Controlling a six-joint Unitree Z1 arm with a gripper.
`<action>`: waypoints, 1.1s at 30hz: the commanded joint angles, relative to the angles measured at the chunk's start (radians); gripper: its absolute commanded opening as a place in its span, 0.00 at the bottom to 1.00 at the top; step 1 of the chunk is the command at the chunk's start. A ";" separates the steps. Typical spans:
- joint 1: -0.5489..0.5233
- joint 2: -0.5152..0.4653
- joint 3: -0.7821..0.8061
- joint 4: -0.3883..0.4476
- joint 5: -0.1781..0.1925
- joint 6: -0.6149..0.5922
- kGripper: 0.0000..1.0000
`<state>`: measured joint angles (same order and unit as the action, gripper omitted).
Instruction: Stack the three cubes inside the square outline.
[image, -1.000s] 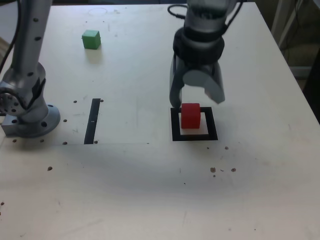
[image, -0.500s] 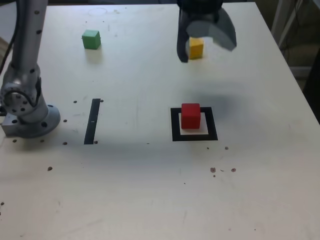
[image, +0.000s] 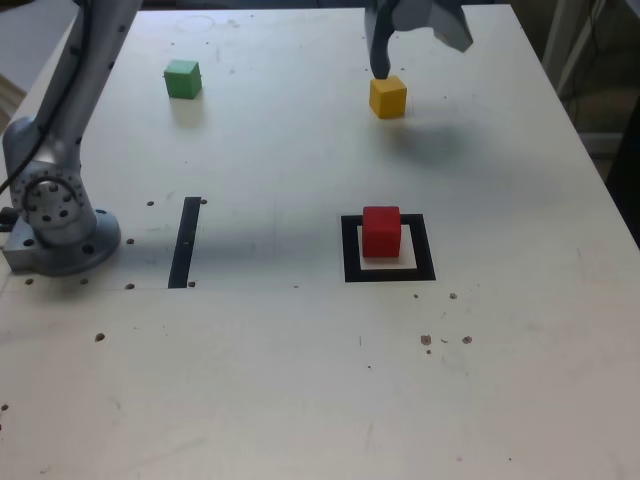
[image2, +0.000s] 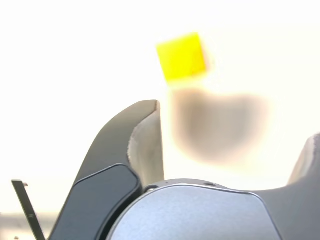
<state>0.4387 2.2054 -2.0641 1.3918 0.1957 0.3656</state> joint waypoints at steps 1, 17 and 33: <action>0.014 0.022 -0.018 0.018 0.003 0.008 0.97; 0.076 0.141 -0.042 0.042 0.022 0.021 0.94; 0.082 0.189 -0.076 0.024 0.030 0.016 0.62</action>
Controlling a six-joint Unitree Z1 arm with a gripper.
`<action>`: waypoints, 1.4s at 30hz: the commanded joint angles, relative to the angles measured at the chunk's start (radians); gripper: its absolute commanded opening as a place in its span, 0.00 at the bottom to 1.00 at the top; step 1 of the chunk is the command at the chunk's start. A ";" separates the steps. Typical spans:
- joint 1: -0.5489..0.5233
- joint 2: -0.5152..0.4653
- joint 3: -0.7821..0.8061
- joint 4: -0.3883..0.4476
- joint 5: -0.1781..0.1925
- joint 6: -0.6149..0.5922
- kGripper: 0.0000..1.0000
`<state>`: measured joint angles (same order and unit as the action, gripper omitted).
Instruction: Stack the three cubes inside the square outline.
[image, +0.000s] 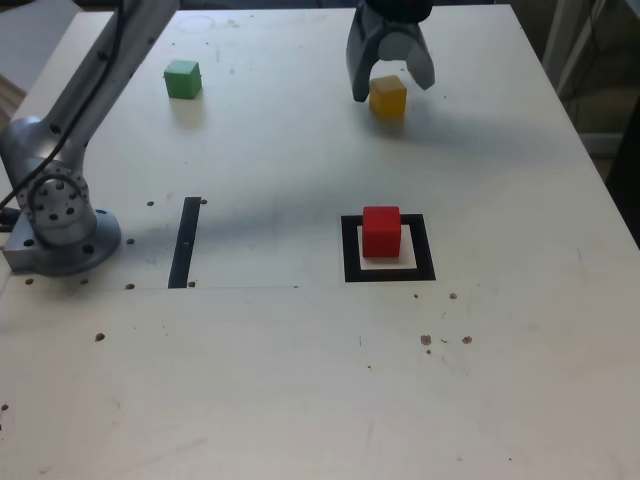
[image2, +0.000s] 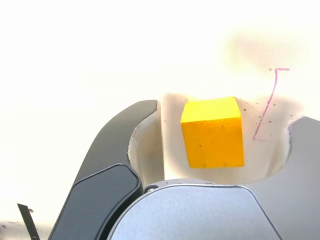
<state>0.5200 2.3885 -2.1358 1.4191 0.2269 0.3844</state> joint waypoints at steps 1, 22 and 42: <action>0.001 0.008 -0.005 -0.008 -0.002 -0.005 0.56; -0.010 0.018 0.010 -0.057 -0.058 -0.016 0.15; -0.119 -0.255 0.206 -0.012 -0.073 -0.010 0.11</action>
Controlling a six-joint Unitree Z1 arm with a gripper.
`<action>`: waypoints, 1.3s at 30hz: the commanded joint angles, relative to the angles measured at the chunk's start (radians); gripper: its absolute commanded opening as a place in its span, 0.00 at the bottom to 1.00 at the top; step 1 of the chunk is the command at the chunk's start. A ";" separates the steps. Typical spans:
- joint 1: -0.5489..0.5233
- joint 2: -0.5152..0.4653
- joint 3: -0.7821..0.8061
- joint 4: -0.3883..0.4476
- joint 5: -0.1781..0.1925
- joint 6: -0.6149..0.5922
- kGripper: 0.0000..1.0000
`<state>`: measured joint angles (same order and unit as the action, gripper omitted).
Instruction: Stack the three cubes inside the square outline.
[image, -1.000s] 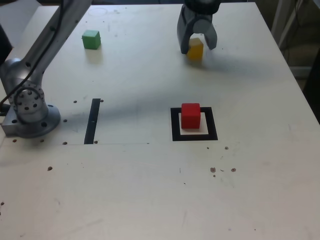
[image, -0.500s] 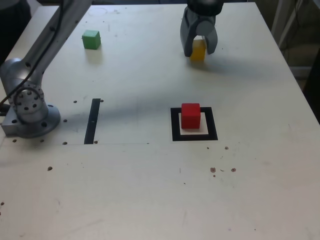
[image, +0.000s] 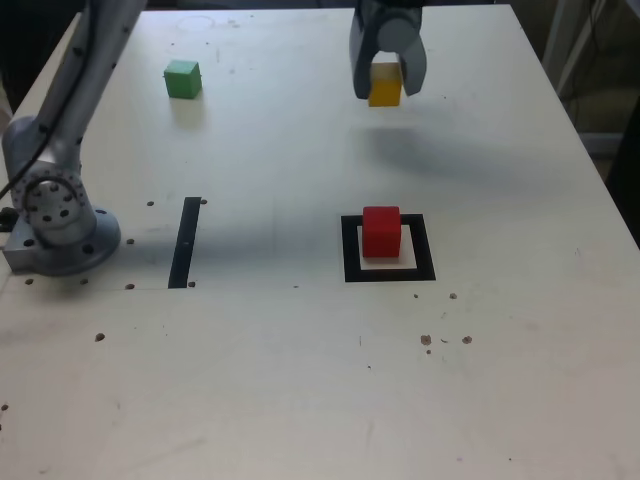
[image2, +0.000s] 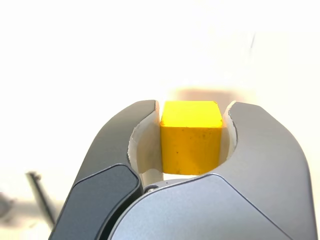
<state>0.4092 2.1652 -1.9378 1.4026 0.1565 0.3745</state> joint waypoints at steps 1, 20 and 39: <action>-0.017 -0.041 0.021 0.007 -0.004 0.000 0.11; -0.378 -0.206 0.208 0.033 -0.047 -0.227 0.11; -0.542 -0.192 0.274 -0.019 -0.103 -0.422 0.11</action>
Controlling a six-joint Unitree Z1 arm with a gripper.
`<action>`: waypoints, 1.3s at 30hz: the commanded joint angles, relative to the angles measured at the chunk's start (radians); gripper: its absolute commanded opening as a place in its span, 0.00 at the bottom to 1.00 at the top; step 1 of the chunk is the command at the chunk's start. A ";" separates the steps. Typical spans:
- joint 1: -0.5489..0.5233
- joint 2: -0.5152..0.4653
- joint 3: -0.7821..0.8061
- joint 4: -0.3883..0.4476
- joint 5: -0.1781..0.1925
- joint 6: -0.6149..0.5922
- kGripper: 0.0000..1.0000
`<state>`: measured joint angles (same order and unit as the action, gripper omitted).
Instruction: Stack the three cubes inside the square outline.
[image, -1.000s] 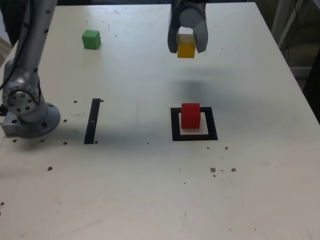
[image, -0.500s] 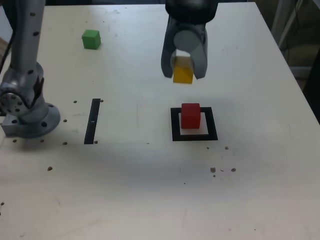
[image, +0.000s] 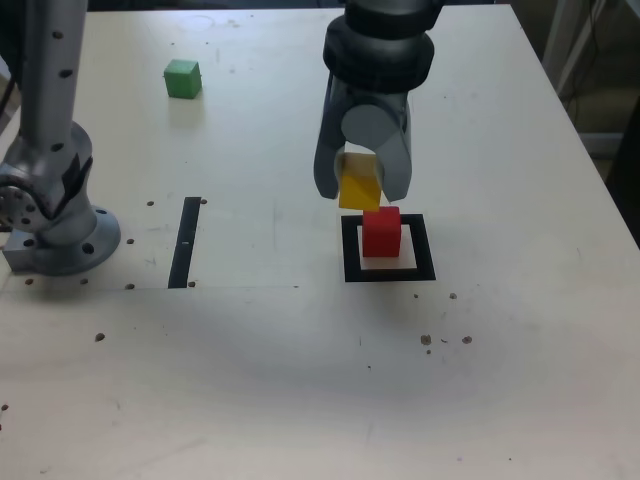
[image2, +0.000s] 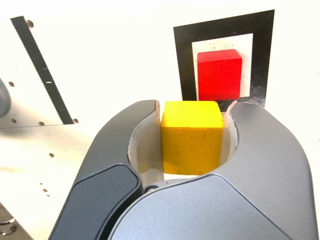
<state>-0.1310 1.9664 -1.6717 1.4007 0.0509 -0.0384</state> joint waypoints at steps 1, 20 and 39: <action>-0.002 0.008 0.013 -0.029 0.006 -0.016 0.11; 0.018 0.056 0.074 -0.132 0.029 -0.044 0.14; 0.024 0.064 0.070 -0.141 0.034 -0.030 0.66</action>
<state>-0.1091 2.0279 -1.6028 1.2631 0.0826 -0.0705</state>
